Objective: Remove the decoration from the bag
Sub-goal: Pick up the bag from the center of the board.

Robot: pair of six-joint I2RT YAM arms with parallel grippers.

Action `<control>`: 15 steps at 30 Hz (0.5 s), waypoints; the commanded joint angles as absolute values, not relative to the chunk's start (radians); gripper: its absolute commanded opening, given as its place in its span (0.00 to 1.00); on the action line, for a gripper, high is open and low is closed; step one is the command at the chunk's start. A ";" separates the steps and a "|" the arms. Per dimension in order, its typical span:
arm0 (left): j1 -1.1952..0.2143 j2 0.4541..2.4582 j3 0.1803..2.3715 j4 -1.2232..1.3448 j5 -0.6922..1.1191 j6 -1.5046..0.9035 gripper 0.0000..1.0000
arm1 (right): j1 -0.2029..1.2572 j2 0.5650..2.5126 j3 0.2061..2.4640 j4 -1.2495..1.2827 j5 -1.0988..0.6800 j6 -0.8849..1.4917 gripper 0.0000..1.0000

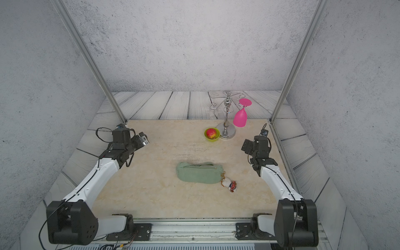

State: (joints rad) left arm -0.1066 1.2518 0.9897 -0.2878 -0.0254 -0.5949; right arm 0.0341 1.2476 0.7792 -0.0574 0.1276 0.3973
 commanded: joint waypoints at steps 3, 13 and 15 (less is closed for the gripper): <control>-0.244 1.109 0.992 -0.486 0.048 -0.916 0.99 | 0.040 1.182 0.729 -0.177 -0.115 0.531 0.94; -0.577 1.074 0.970 -0.529 -0.036 -1.361 0.99 | 0.081 1.167 0.639 -0.138 -0.191 0.593 0.92; -0.644 1.096 0.987 -0.523 -0.058 -1.401 0.98 | 0.094 1.167 0.639 -0.144 -0.185 0.590 0.91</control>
State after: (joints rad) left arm -0.5831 1.0760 0.9764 -0.5007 -0.0147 -1.2552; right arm 0.0788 1.1805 0.6422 -0.1417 -0.1635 0.5735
